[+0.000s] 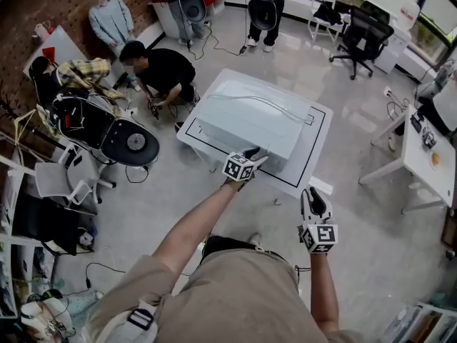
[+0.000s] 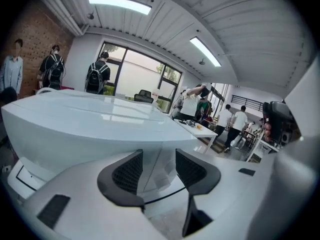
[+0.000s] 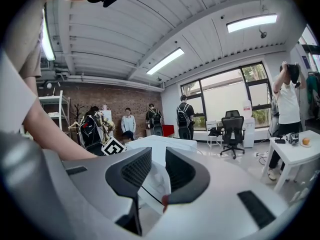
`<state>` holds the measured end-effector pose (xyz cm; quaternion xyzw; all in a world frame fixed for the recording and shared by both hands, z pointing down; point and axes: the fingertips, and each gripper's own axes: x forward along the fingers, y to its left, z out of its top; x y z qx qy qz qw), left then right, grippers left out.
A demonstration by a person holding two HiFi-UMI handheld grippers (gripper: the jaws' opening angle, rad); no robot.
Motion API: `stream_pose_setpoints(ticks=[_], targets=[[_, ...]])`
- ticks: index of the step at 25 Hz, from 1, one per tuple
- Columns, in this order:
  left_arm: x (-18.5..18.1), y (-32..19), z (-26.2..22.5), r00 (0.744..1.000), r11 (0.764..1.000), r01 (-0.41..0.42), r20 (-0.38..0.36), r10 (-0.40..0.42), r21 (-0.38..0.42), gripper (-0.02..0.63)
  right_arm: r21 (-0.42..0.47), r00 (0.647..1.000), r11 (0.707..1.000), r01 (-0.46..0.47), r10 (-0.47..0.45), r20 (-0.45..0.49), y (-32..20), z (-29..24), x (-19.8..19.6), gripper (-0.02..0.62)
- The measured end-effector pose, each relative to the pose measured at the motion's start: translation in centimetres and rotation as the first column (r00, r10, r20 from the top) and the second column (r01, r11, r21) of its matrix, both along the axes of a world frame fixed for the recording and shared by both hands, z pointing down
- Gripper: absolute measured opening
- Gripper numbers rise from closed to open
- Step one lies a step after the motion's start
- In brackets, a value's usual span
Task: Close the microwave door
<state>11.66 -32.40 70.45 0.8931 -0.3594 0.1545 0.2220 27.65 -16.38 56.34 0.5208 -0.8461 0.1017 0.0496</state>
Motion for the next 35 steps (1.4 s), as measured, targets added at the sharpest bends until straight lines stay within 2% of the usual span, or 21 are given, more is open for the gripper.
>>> stream_pose_setpoints(ticks=[3,6,16,24,27,31,35], targets=[[-0.4,0.4,-3.2,0.999,0.996,0.022,-0.045,-0.018,0.087,0.198,0.008,1.000,1.000,-0.004,0.004,-0.003,-0.3,-0.4,-0.3,0.087],[-1.2,1.4,-6.8,0.996,0.987,0.007,-0.087,0.007,0.158,0.198,0.016,1.000,1.000,-0.022,0.022,-0.011,-0.6,-0.6,-0.8,0.087],[-3.5,1.5,-15.0,0.984,0.949,-0.068,-0.137,0.115,0.306,0.198,0.067,0.996,0.995,-0.075,0.078,-0.040,-3.6,-2.2,-4.5,0.086],[-7.2,2.8,-21.4,0.952,0.911,-0.110,-0.222,0.212,0.398,0.198,0.106,0.994,0.990,-0.095,0.101,-0.051,-4.8,-4.4,-8.5,0.087],[-9.0,3.5,-23.1,0.949,0.897,-0.110,-0.223,0.223,0.428,0.198,0.115,0.993,0.989,-0.094,0.101,-0.058,-4.8,-4.8,-9.9,0.087],[-11.3,4.4,-24.4,0.955,0.876,-0.127,-0.182,0.235,0.466,0.198,0.130,0.993,0.987,-0.096,0.104,-0.059,-4.7,-5.4,-11.4,0.087],[-13.9,4.8,-25.7,0.951,0.868,-0.113,-0.200,0.235,0.483,0.198,0.147,0.993,0.985,-0.089,0.100,-0.064,-4.6,-6.3,-13.1,0.087]])
